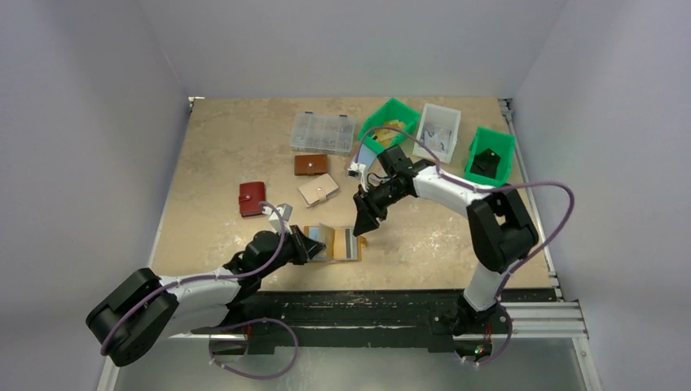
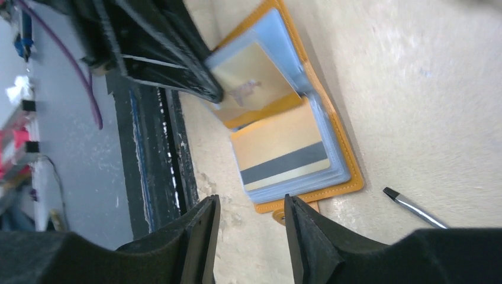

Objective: Take the credit cards out of the card holder
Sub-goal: Remove the credit card from the card holder.

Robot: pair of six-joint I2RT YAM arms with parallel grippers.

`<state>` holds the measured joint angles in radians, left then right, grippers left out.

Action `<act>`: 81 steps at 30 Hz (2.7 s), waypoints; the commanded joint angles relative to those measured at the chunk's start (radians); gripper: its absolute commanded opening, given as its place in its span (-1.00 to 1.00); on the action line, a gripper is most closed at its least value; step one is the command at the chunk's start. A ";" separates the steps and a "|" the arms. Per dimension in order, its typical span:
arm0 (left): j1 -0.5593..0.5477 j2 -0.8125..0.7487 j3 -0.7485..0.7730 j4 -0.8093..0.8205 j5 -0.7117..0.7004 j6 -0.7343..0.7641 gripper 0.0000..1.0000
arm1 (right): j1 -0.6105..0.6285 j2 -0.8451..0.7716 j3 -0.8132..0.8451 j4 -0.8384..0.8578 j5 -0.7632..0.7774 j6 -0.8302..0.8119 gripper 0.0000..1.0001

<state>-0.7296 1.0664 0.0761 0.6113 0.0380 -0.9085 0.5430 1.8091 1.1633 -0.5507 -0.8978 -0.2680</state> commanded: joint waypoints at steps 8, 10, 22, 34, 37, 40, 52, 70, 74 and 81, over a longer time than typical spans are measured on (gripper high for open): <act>0.005 0.108 -0.037 0.467 0.150 0.023 -1.00 | 0.010 -0.057 0.058 -0.185 -0.259 -0.284 0.11; 0.005 0.120 -0.049 0.523 0.149 -0.001 -1.00 | 0.012 -0.030 0.054 -0.165 -0.252 -0.247 0.10; 0.006 0.125 -0.055 0.620 0.163 -0.004 -1.00 | 0.011 0.030 0.021 -0.034 -0.334 -0.073 0.11; 0.003 0.239 -0.059 0.830 0.190 -0.071 -1.00 | -0.023 0.035 -0.002 0.036 -0.441 0.038 0.06; 0.003 0.267 -0.058 0.875 0.197 -0.084 -1.00 | -0.036 0.027 -0.020 0.083 -0.443 0.088 0.04; -0.002 0.301 -0.051 0.917 0.204 -0.094 -1.00 | -0.040 0.026 -0.024 0.094 -0.443 0.103 0.01; -0.038 0.432 -0.045 1.067 0.190 -0.120 -1.00 | -0.041 0.023 -0.045 0.152 -0.444 0.165 -0.23; -0.033 0.311 -0.072 0.935 0.147 -0.115 -0.37 | -0.048 0.036 -0.031 0.113 -0.411 0.115 -1.00; -0.028 0.229 -0.070 0.826 0.135 -0.103 -0.35 | -0.048 0.043 -0.026 0.090 -0.412 0.090 -1.00; -0.024 0.130 -0.075 0.688 0.088 -0.096 -0.49 | -0.048 0.050 -0.011 0.047 -0.414 0.040 -1.00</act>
<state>-0.7597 1.2552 0.0116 1.2736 0.1707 -1.0183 0.4953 1.8526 1.1225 -0.4614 -1.3273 -0.1703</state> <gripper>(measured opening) 0.274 0.025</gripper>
